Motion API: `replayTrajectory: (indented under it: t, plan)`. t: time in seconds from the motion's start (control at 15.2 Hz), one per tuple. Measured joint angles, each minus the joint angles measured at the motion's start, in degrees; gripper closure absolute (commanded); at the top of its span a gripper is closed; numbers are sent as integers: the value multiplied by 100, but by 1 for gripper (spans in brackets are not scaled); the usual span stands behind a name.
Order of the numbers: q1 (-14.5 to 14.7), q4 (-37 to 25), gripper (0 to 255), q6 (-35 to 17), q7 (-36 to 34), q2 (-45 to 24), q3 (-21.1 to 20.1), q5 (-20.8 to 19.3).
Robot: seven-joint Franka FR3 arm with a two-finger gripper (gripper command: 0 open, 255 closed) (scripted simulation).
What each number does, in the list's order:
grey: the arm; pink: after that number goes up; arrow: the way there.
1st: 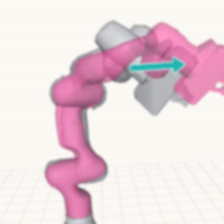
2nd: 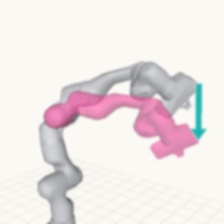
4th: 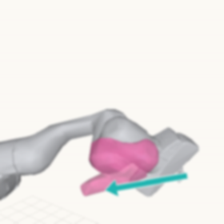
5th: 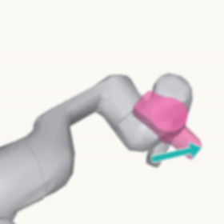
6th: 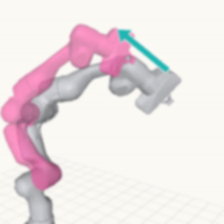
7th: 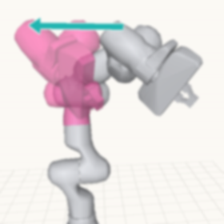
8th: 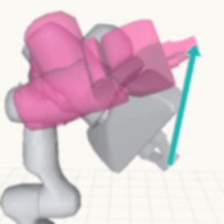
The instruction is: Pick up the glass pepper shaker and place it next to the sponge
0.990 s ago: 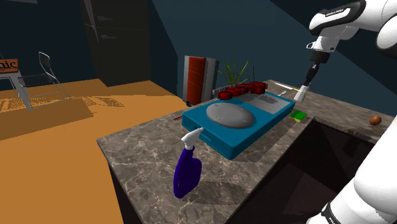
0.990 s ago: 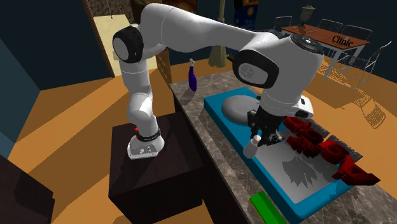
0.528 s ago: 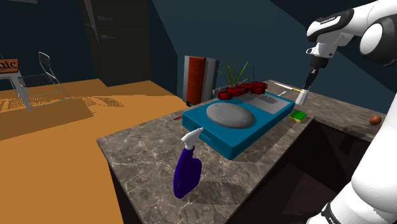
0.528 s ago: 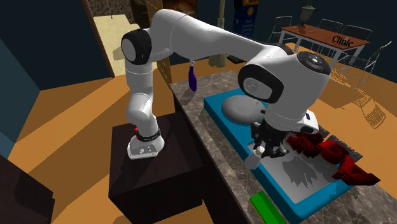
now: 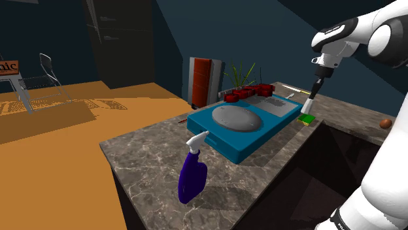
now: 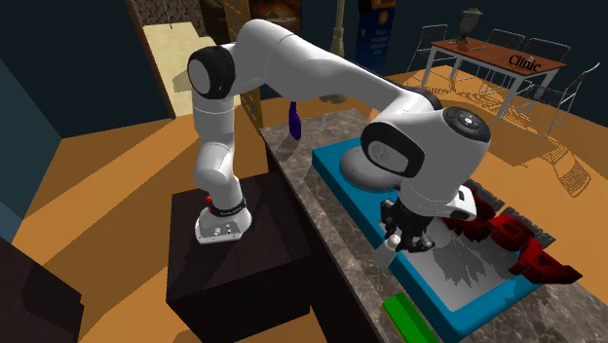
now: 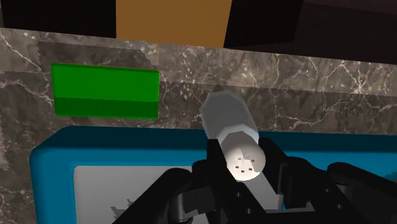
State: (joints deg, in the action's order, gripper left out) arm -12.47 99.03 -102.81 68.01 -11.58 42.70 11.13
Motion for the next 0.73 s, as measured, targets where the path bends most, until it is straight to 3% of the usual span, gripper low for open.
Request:
replayTrajectory:
  t: [0.73]
  plan:
    - [-32,603,255,-773,173,-247,-67,215]
